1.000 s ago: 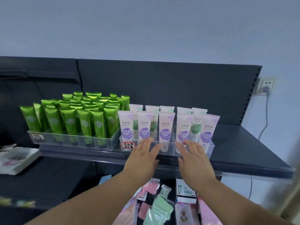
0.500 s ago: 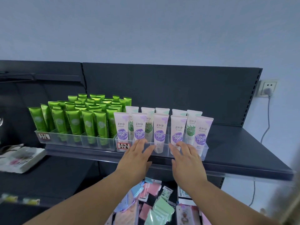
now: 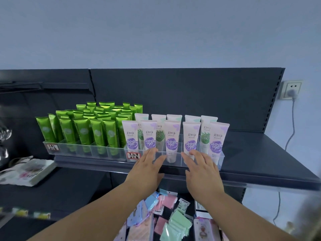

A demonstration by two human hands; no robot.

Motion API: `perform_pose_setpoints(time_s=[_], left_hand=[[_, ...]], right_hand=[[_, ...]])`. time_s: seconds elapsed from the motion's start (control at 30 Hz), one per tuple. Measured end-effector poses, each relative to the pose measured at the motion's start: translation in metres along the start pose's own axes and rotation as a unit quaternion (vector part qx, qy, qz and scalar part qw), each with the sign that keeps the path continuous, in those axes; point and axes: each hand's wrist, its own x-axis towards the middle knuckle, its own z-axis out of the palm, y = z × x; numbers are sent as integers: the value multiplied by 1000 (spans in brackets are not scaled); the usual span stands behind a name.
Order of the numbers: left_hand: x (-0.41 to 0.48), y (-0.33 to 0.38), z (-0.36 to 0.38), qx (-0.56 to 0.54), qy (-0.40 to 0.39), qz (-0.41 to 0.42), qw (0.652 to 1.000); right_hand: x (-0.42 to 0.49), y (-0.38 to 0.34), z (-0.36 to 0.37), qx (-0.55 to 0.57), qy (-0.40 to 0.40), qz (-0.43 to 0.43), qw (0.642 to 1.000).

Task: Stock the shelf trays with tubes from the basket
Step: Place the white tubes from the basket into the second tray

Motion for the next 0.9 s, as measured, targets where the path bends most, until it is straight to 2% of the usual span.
perform_pose_setpoints(time_s=[0.13,0.23,0.37,0.47,0.6,0.7,0.9], left_hand=[[0,-7,-15,-41,-6,32,999],[-1,-22,-30,-83,3,71,994],[13,-57,-73,-129,84,127,980],[34,-94,-115,-137,141,140,970],[69,-136,-152,-121,150,112,975],[92,-153,-159,-112,96,90,985],[126,-148,-149,-77,-9,103,992]], right_hand=[[0,-13,-10,24,22,27,999],[16,-30,-21,53,77,17,996],[62,-54,-48,91,160,11,983],[99,-69,-71,124,181,25,975],[133,-80,-84,116,88,51,988],[147,-82,-81,86,5,63,994],[171,-81,-81,38,-72,61,995]])
